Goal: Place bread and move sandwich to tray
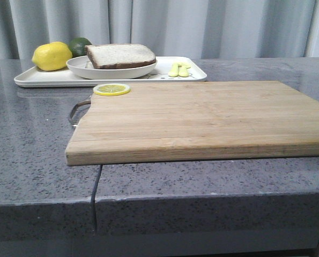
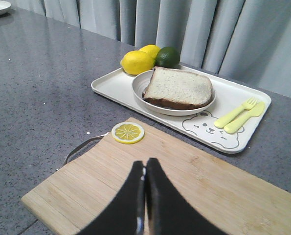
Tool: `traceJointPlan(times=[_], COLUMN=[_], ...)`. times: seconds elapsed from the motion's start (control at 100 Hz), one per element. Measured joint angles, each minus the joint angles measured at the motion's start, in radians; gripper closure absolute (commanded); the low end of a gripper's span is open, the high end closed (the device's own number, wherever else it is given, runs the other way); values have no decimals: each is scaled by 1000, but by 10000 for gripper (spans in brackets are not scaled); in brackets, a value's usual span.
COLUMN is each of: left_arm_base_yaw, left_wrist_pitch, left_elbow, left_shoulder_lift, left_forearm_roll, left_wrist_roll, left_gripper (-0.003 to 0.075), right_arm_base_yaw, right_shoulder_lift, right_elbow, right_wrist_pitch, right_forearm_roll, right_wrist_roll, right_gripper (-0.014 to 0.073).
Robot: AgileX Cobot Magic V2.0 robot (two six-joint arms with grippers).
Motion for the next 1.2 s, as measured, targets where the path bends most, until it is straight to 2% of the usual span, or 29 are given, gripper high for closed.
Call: traceJointPlan(times=[0.22, 0.51, 0.88, 1.2], left_arm_base_yaw=[0, 0, 0, 0], left_wrist_pitch=[-46, -153, -331, -369], left_elbow=[187, 565, 1087, 1363], left_shoulder_lift=[-193, -496, -929, -1273], left_forearm_roll=[0, 0, 0, -4], left_wrist_roll=[73, 214, 229, 229], left_gripper=[740, 740, 740, 740], right_arm_base_yaw=[-1, -9, -144, -179], right_shoulder_lift=[-83, -231, -439, -499], right_elbow=[81, 220, 353, 416], right_wrist_pitch=[-8, -49, -50, -48], right_forearm_roll=[0, 0, 0, 1], right_wrist_roll=[0, 0, 0, 0], right_gripper=[655, 655, 655, 655])
